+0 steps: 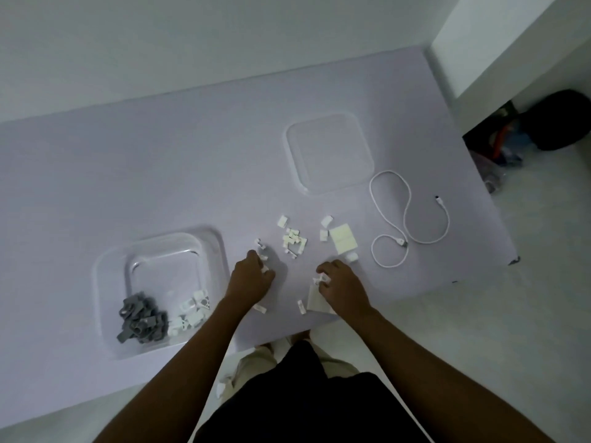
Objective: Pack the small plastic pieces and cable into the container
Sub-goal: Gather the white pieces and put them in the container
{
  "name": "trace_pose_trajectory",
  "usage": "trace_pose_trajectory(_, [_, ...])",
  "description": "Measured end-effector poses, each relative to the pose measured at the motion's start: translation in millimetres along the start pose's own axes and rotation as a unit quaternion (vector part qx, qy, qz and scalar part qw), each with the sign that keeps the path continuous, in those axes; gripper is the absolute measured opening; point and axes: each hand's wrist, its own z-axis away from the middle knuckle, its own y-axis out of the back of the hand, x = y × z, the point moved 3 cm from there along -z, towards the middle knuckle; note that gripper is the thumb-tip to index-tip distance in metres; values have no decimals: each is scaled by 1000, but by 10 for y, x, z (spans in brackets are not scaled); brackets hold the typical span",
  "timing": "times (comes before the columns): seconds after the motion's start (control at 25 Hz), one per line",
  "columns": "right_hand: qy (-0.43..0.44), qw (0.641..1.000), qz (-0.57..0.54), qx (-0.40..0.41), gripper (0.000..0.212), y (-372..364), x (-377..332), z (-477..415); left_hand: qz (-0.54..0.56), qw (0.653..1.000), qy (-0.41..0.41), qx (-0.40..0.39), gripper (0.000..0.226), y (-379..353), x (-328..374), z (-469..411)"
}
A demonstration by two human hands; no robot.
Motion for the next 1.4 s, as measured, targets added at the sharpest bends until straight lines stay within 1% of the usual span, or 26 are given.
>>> trace_pose_trajectory(0.12, [16,1000,-11,-24,28,-52,33,-69,65,998,11,-19,12,17,151,-100])
trace_pose_trajectory(0.2, [24,999,-28,-21,23,-51,42,-125,97,995,17,-28,5,22,218,-166])
trace_pose_trajectory(0.28, [17,999,-50,6,19,-21,84,-190,109,993,24,-27,15,33,305,-234])
trace_pose_trajectory(0.36, [6,996,-79,30,22,38,149,-237,81,996,27,-11,19,52,405,-310])
trace_pose_trajectory(0.4, [6,996,-88,25,26,64,178,-252,60,998,27,6,18,58,448,-358])
trace_pose_trajectory(0.44, [7,996,-87,5,33,73,194,-260,42,998,27,30,18,65,476,-408])
trace_pose_trajectory(0.52, [10,998,-51,-46,42,55,181,-286,20,997,31,73,29,64,526,-500])
trace_pose_trajectory(0.56, [21,998,-31,-54,41,32,156,-295,17,996,32,83,34,47,549,-539])
trace_pose_trajectory(0.64, [45,998,-13,-39,34,1,99,-330,12,996,27,87,39,0,612,-617])
trace_pose_trajectory(0.68, [48,998,-28,-28,31,16,79,-355,5,996,24,85,39,-27,648,-670])
trace_pose_trajectory(0.76, [32,994,-102,-9,23,96,91,-379,-15,997,22,77,38,-70,697,-771])
trace_pose_trajectory(0.8, [-1,984,-177,-7,19,164,119,-368,-23,997,21,72,37,-86,712,-816])
trace_pose_trajectory(0.84, [-55,957,-284,-23,16,228,175,-347,-29,997,17,66,36,-107,721,-864])
trace_pose_trajectory(0.88, [-117,907,-403,-43,13,299,233,-308,-32,998,15,60,33,-125,732,-899])
trace_pose_trajectory(0.92, [-163,848,-500,-60,13,372,307,-265,-34,998,15,58,31,-145,734,-930])
trace_pose_trajectory(0.96, [-198,799,-564,-62,14,452,397,-230,-34,998,18,59,30,-157,741,-952])
trace_pose_trajectory(1.0, [-221,773,-593,-53,15,528,494,-200,-37,997,18,64,29,-176,753,-972])
trace_pose_trajectory(1.04, [-241,764,-597,-39,13,577,575,-186,-41,996,16,73,30,-180,764,-975])
trace_pose_trajectory(1.08, [-254,778,-574,-17,13,606,646,-181,-47,996,10,82,30,-191,782,-978])
trace_pose_trajectory(1.12, [-255,818,-515,10,20,614,718,-189,-49,995,6,90,30,-198,810,-971])
trace_pose_trajectory(1.16, [-237,871,-428,40,30,609,783,-204,-47,994,3,96,31,-211,830,-969])
trace_pose_trajectory(1.2, [-211,916,-334,68,35,588,828,-216,-41,994,6,99,31,-209,865,-955])
trace_pose_trajectory(1.24, [-188,944,-257,85,35,552,856,-229,-33,994,8,101,31,-205,896,-951])
trace_pose_trajectory(1.32, [-157,969,-173,78,31,497,816,-245,-16,995,6,98,28,-184,966,-941])
trace_pose_trajectory(1.4, [-145,983,-98,56,34,414,764,-269,-12,997,-1,72,22,-179,1053,-915])
